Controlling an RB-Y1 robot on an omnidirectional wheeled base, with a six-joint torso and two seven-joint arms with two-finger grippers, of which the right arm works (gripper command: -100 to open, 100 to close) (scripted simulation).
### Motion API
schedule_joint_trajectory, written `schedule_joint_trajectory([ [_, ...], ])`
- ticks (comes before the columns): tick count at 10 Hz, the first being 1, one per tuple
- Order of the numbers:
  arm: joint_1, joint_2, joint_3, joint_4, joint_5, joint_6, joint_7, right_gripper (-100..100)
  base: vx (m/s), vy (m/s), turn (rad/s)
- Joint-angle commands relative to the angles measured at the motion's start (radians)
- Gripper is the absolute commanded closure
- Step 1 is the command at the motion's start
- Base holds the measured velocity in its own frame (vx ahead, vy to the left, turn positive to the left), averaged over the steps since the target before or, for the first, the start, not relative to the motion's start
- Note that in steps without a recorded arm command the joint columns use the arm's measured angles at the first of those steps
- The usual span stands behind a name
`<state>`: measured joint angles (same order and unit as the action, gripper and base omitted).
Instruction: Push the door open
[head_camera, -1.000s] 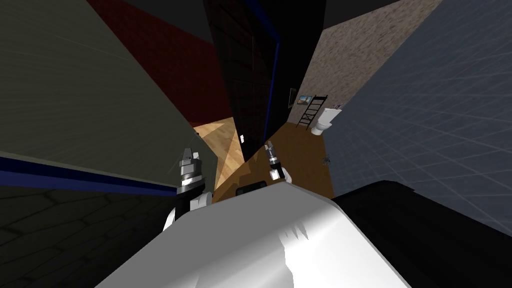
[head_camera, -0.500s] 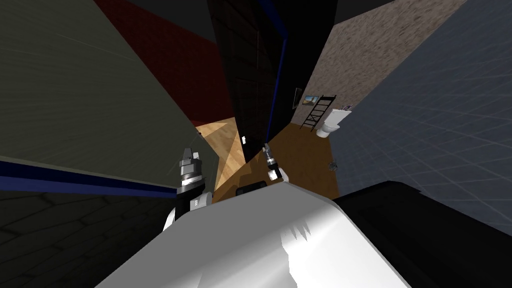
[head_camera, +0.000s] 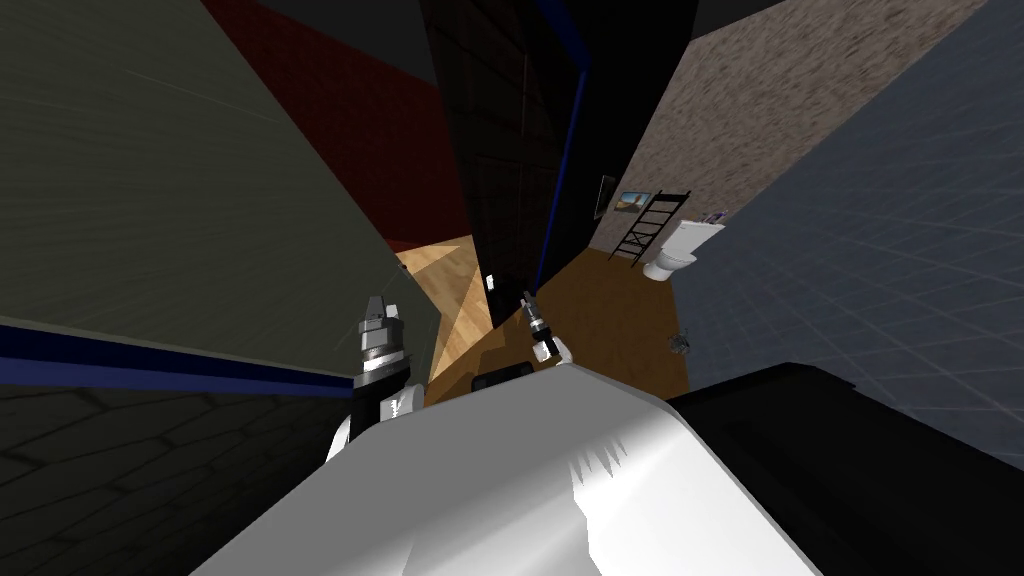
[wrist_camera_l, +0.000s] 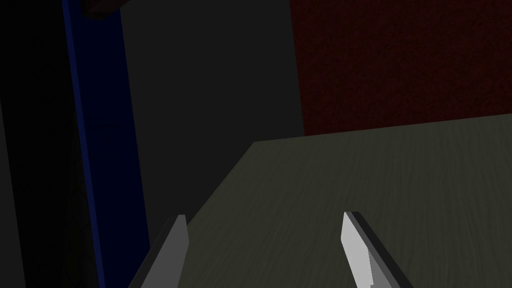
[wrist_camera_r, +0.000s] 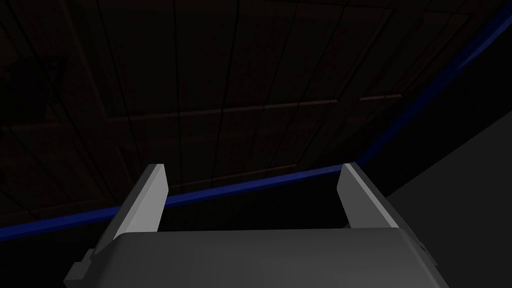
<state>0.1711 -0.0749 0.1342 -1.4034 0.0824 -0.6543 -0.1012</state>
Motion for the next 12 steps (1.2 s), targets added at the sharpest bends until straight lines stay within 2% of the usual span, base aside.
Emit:
schedule_joint_trajectory([
  [1,-0.016,-0.003,0.008,0.050,0.000,-0.011,-0.002,-100,0.103,-0.053,0.109],
  [12,-0.128,0.016,0.060,0.345,0.009,-0.058,0.002,-100,0.087,-0.050,0.086],
])
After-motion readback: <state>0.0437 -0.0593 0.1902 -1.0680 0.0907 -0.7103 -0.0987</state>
